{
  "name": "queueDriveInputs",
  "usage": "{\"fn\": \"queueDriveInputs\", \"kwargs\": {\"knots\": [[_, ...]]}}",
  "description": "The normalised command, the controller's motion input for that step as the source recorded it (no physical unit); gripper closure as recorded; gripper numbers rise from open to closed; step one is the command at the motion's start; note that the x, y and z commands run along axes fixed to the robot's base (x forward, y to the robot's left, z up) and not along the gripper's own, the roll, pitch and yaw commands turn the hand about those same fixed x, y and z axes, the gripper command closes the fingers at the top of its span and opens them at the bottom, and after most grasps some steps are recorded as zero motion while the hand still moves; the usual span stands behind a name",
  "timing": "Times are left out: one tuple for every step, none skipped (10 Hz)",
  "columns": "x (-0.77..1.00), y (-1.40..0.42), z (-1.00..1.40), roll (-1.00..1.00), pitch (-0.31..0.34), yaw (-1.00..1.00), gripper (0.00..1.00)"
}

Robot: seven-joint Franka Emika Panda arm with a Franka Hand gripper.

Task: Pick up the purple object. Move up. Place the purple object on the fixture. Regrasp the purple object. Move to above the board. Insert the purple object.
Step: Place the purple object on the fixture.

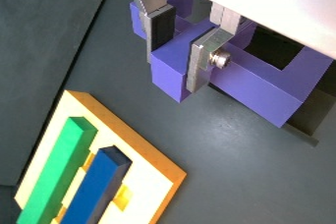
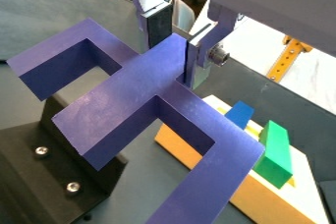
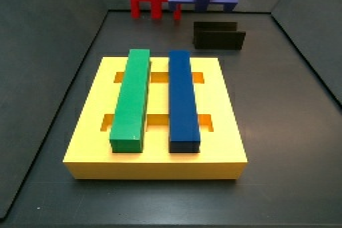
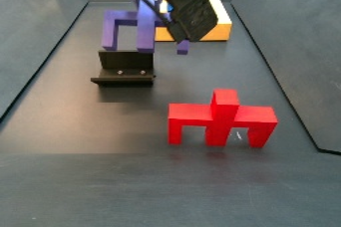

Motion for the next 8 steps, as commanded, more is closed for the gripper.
{"fn": "queueDriveInputs", "kwargs": {"knots": [[1.00,0.00,-0.43,0.21,0.211,0.00,1.00],[1.00,0.00,-0.48,0.16,0.209,0.00,1.00],[1.00,0.01,-0.48,0.00,0.089,-0.03,1.00],[1.00,0.04,-0.43,0.00,0.071,-0.04,1.00],[1.00,0.07,-0.33,0.00,0.069,-0.01,1.00],[0.90,0.01,-0.34,0.03,0.000,0.00,1.00],[0.57,-0.01,-0.25,0.27,0.100,0.13,1.00],[0.32,-0.01,-0.14,0.19,0.100,0.19,1.00]]}}
